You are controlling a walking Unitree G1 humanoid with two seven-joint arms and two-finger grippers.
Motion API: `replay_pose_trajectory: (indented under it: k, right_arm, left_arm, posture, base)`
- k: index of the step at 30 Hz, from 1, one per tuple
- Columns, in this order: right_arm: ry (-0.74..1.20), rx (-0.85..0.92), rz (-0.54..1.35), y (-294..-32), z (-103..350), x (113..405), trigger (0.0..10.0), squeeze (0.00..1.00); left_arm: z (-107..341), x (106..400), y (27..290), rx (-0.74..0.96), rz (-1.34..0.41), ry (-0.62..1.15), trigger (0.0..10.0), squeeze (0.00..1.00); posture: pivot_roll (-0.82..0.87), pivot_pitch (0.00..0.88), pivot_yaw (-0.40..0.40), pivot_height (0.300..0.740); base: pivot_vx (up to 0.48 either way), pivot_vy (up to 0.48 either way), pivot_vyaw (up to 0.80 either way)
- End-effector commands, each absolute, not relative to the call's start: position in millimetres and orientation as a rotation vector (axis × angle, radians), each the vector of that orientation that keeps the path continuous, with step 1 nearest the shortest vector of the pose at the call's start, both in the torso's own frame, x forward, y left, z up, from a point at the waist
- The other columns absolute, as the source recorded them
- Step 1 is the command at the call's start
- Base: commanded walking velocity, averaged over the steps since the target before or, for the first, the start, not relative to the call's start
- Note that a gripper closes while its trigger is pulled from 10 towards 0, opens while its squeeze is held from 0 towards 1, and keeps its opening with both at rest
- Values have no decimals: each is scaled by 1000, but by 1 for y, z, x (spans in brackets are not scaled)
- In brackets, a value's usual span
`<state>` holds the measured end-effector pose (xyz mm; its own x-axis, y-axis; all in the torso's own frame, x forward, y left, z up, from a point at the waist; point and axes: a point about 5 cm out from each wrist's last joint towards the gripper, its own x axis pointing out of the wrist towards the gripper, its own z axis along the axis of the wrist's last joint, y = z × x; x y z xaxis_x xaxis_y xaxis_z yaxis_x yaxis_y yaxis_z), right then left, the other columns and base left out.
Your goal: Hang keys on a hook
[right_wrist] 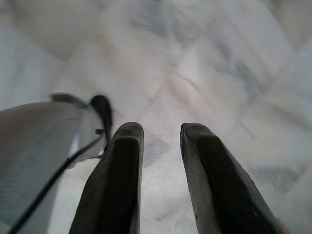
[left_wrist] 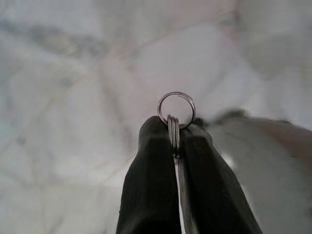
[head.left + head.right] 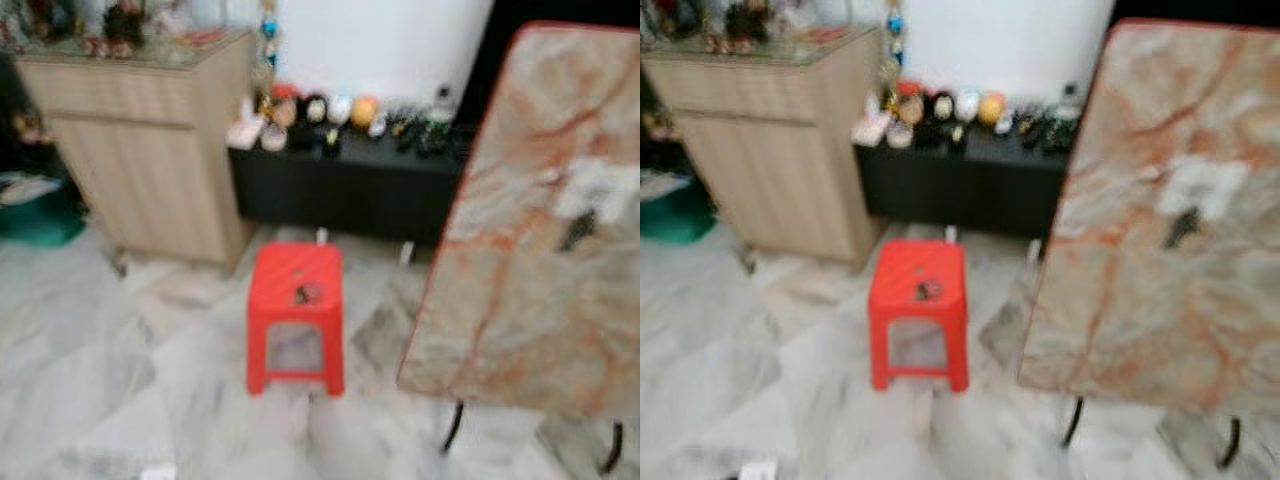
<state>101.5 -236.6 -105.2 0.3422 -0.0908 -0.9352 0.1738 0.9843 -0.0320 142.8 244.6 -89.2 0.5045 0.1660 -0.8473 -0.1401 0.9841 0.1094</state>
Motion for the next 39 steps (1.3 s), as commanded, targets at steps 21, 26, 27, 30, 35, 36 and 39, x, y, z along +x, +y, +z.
replay_pose_trajectory:
  k: [21, 26, 27, 30, 35, 36, 39]
  right_arm:
    - [1179, 36, -130, -229, -104, 111, 10000, 0]
    - [1181, 52, -138, -230, -104, 110, 10000, 0]
    - [1181, 52, -138, -230, -104, 110, 10000, 0]
    - [1178, 70, -144, -228, -104, 111, 10000, 0]
    - [1176, 66, -142, -229, -104, 112, 10000, 0]
    - [1176, 65, -141, -229, -104, 112, 10000, 0]
    - [1176, 64, -140, -229, -104, 112, 10000, 0]
  left_arm:
    - [-89, 132, 260, 54, 203, 1085, 10000, 0]
    - [-91, 128, 260, 51, 204, 1094, 10000, 0]
    - [-91, 128, 260, 51, 204, 1094, 10000, 0]
    - [-91, 128, 260, 52, 202, 1094, 10000, 0]
    - [-90, 129, 262, 49, 205, 1089, 10000, 0]
    - [-89, 130, 262, 48, 205, 1088, 10000, 0]
    - [-89, 130, 263, 46, 206, 1088, 10000, 0]
  posture:
    - [90, 0, -32, 740]
    - [89, 0, -36, 740]
    - [89, 0, -36, 740]
    - [89, 0, -39, 740]
    - [89, 0, -52, 740]
    - [90, 0, -53, 740]
    - [91, 0, -58, 740]
  base:
    - [0, -353, 38]
    - [0, -385, 741]
    - [0, -386, 506]
    - [0, -386, 0]
    - [0, -389, 0]
    - [0, -401, 0]
    - [0, -405, 0]
